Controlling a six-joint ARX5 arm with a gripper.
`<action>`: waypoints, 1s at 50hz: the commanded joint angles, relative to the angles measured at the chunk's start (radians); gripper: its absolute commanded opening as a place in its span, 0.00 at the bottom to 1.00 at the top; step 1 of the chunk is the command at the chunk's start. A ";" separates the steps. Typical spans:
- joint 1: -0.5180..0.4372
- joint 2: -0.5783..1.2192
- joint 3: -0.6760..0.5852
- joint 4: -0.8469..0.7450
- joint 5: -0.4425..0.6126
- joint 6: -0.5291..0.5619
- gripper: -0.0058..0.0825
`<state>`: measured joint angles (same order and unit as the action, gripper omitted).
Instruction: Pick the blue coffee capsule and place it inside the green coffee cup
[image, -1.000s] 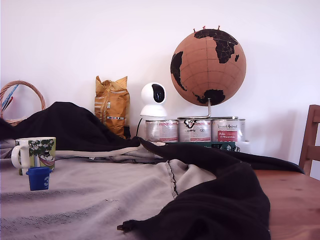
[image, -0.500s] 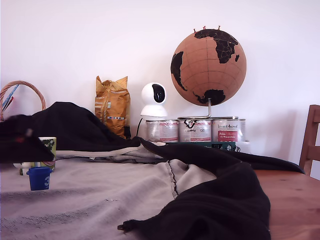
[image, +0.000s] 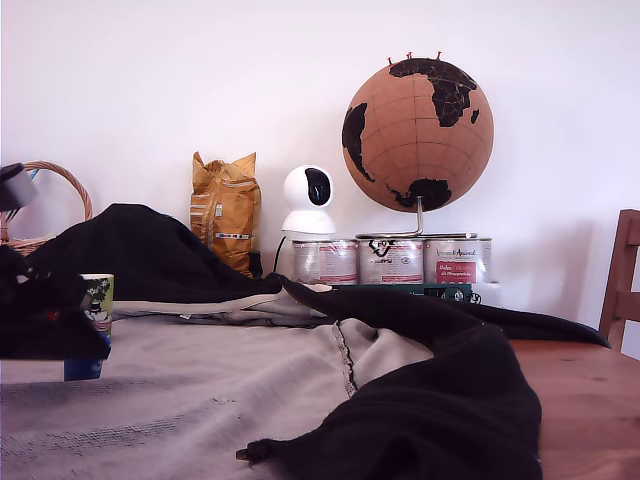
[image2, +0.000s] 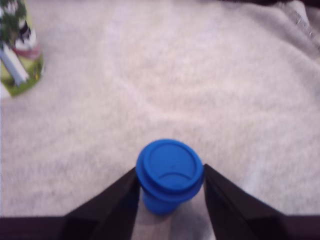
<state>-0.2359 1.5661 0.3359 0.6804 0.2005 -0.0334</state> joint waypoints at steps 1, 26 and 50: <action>-0.003 -0.003 0.021 0.023 0.001 0.008 0.18; 0.043 -0.003 0.333 -0.014 -0.044 0.074 0.19; 0.183 -0.003 0.422 -0.214 -0.040 0.090 0.19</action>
<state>-0.0559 1.5661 0.7586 0.4610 0.1547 0.0498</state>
